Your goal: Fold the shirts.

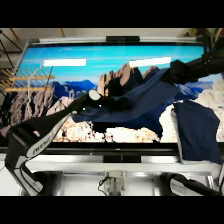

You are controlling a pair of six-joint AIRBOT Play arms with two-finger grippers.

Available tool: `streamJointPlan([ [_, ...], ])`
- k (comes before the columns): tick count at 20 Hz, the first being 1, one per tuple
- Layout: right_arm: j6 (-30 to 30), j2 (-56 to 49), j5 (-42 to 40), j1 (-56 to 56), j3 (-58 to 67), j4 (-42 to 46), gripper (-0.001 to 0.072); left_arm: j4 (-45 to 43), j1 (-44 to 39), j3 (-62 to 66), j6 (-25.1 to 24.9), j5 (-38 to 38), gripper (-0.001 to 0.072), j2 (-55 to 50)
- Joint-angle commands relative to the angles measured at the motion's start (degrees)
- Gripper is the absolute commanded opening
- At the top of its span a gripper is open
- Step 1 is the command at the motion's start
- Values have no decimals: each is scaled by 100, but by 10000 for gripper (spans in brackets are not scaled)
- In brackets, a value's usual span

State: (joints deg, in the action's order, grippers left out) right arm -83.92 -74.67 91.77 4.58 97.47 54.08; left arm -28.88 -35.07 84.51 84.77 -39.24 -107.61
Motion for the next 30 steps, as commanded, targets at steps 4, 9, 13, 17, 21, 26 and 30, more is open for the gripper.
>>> streamJointPlan([
  [4, -146, 0, -76, -50, 2, 136, 75, -809, 319, 2, -70, 120, 26, 498],
  [9, -133, -743, -1095, -1141, 2, 59, 75, -4273, 1969, 4, 1351, -1464, 27, 2319],
  [13, -42, -1600, -2470, -2487, 2, -509, 75, -4964, 3449, 2, 1412, -2286, 28, 3799],
  [17, -48, -2413, -3617, -3506, 2, -1095, 75, -4959, 4269, 2, 1390, -2533, 28, 4769],
  [21, -57, -3075, -4387, -3926, 2, -1554, 123, -4957, 4288, 2, 1390, -2535, 29, 5178],
  [26, 146, -3163, -4133, -3845, 2, -1709, 539, -4959, 4050, 0, 1388, -2533, 29, 5184],
  [30, -101, -2712, -2428, -3086, 2, 304, 539, -4962, 4028, 0, 1193, -2538, 29, 5184],
])
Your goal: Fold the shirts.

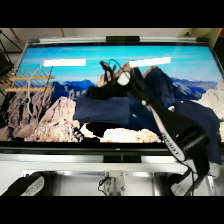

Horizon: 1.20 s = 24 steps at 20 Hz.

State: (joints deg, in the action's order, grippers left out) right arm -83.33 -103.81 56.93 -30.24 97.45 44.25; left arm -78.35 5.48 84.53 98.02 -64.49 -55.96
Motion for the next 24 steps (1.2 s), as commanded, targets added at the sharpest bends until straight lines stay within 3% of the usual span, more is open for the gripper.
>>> streamJointPlan([
  [1, -269, 291, 1543, 660, 4, 2118, 539, -15, -26, -2, -131, -13, 29, 20],
  [3, -420, 306, 2312, 1209, -15, 3550, 539, -13, -26, -4, -129, -13, 29, 20],
  [4, -503, 302, 2470, 1484, -98, 3805, 540, -15, -26, -4, -129, -13, 29, 20],
  [6, -485, 295, 2339, 1910, -472, 3195, 559, -13, -26, -28, -127, -13, 29, 20],
  [7, -282, 271, 2159, 2050, -717, 2662, 659, -11, -28, -61, -125, -22, 29, 20],
  [13, 605, -457, 1897, 2114, -1054, 968, 658, -11, -39, -420, -125, -267, 29, 15],
  [18, 710, -686, 1473, 2107, -1056, 144, 645, -11, -39, -503, -125, -286, 29, -2],
  [19, 715, -684, 1451, 2109, -1054, 72, 526, -11, -39, -503, -125, -284, 29, -7],
  [21, 981, -684, 1473, 2109, -1054, -103, 219, -11, -39, -503, -125, -284, 29, -13],
  [23, 1128, -675, 1611, 2129, -892, -175, 75, -13, -39, -503, -127, -282, 29, -17],
  [24, 1176, -643, 1744, 2175, -684, -173, 75, -13, -37, -503, -127, -278, 29, -17],
])
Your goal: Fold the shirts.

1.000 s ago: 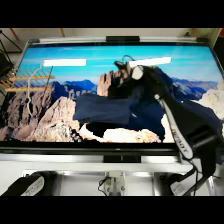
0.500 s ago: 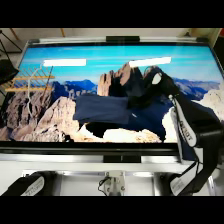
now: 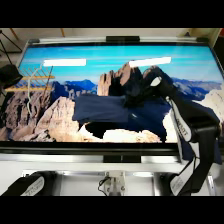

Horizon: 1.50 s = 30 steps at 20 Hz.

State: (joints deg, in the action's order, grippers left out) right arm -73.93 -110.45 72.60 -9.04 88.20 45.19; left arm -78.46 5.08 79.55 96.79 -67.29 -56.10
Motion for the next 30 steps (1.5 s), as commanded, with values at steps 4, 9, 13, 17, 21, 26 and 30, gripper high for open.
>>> streamJointPlan([
  [4, 22, 533, 387, 636, 1259, -42, 75, -7, 2, -4, -138, 37, 29, -4],
  [9, -942, 1543, 883, 2177, 1875, 881, 74, -7, 2, -4, -415, 37, 30, -7],
  [13, -1606, 2302, 1250, 3462, 1875, 1550, 74, -22, 0, -4, -481, 96, 30, -7],
  [17, -1941, 2647, 1790, 4470, 1875, 1705, 74, -22, 0, -4, -577, 57, 29, -4],
  [21, -2129, 2857, 2675, 4986, 1875, 1978, 75, -17, 0, -4, -592, 59, 29, -7],
  [26, -2192, 3023, 3342, 5034, 1875, 2739, 74, -2, 0, -4, -619, 74, 29, -7],
  [30, -2382, 3032, 2164, 4986, 1875, 1733, 74, -2, 0, -4, -616, 85, 30, -7],
])
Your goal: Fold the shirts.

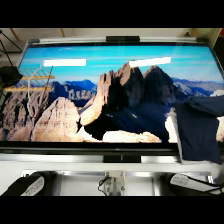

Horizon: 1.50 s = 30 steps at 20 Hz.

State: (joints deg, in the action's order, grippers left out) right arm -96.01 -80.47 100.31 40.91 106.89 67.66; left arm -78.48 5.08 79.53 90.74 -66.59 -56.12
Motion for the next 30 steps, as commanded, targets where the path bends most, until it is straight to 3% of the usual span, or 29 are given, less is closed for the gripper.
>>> streamJointPlan([
  [1, -269, 33, -1027, -114, 7, -815, 74, 2, -2, -2, -11, 13, 30, -4],
  [6, -452, 28, -2507, -776, 7, -977, 74, 2, -13, -2, -11, 9, 30, -4],
  [8, -442, 28, -2673, -898, 7, -946, 74, 2, -13, -2, -11, 2, 30, -4],
  [10, -444, 31, -2140, -892, 7, -667, 74, 2, -13, -2, -11, 4, 29, -4],
  [16, -190, 76, 546, -894, 7, 1182, 74, 0, -11, -2, -33, 11, 29, -4],
  [19, -114, 389, 634, -894, -42, 2109, 74, 4, -11, -2, -31, 52, 29, -4],
  [22, -9, 678, 638, -892, -262, 2430, 74, 2, -11, -2, -31, 59, 29, -9],
  [24, 118, 957, 636, -892, -883, 2728, 74, 2, -13, -2, -33, 50, 29, -15],
  [26, 247, 1290, 632, -890, -1687, 3585, 75, 9, -13, -2, -31, 50, 29, -15],
  [30, 214, 1644, 566, -439, -3220, 3635, 75, 70, -219, -2, -33, 55, 29, -90],
])
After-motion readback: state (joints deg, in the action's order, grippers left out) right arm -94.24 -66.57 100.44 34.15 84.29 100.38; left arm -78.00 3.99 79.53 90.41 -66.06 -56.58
